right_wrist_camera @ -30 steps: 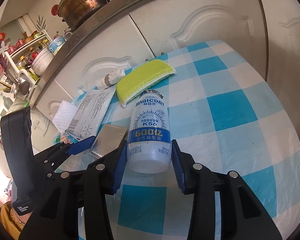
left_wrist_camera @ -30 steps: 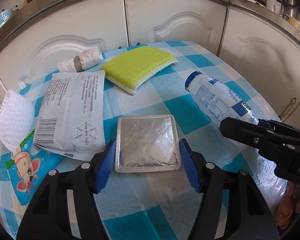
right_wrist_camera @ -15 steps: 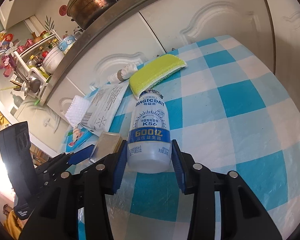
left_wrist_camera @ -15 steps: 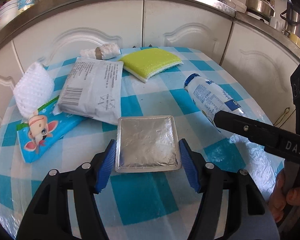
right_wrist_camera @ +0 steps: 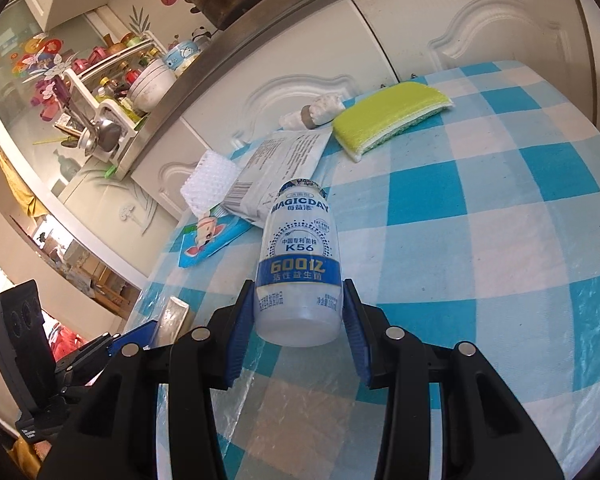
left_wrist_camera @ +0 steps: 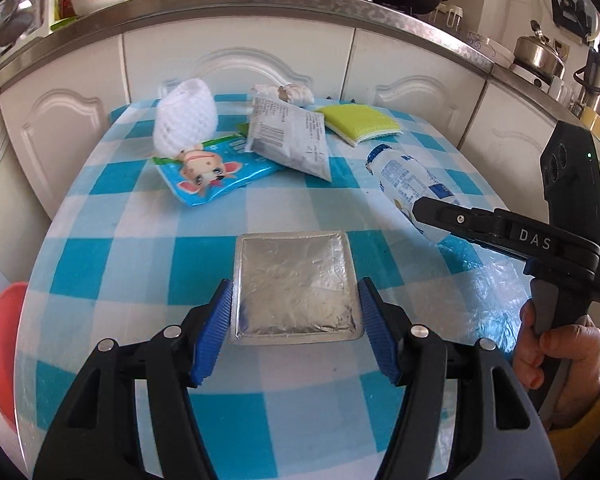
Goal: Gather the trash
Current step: 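Carry foil tray and bottle over the red bucket and open both grippers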
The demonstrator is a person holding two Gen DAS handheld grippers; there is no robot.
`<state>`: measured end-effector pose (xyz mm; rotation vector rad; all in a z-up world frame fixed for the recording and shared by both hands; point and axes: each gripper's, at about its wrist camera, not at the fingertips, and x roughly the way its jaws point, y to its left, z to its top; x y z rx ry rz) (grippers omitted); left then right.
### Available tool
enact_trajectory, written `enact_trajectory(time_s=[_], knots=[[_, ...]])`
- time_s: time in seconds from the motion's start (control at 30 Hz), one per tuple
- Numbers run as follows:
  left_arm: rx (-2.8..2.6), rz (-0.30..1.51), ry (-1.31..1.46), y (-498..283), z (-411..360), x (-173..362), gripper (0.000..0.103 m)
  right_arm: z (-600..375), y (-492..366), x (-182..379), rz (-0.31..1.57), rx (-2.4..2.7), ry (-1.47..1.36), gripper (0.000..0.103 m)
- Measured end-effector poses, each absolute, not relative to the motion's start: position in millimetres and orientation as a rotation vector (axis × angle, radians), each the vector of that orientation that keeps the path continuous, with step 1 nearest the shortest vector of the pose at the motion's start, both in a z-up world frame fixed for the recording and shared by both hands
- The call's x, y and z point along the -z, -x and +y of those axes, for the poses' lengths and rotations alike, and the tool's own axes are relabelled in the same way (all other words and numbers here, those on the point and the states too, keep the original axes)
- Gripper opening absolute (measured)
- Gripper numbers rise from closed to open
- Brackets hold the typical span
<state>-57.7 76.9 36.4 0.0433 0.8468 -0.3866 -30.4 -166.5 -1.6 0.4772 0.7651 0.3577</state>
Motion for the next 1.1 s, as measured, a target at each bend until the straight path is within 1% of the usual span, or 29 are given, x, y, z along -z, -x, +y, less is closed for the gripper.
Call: enact_trajectory(time_s=[0.23, 0.6, 0.93, 1.1], knots=[[0.343, 0.848, 0.017, 77.5, 125.0, -42.5, 0.063, -144.7, 38.9, -1.4, 0.744, -0.366, -0.452, 0.044], [0.287, 0.801, 0.063, 96.4, 190.4, -51.5, 0.063, -121.4, 52.7, -4.8, 0.725, -0.364, -0.423, 0.044], [0.215, 0.743, 0.13, 116.5, 261.2, -59.6, 0.064, -98.9, 71.8, 3.1, 0.812, -0.375, -0.479, 0.044], [0.163, 0.713, 0.157, 130.2, 300.8, -59.4, 0.064, -77.1, 84.4, -6.6, 0.845, -0.395, -0.464, 0.044]])
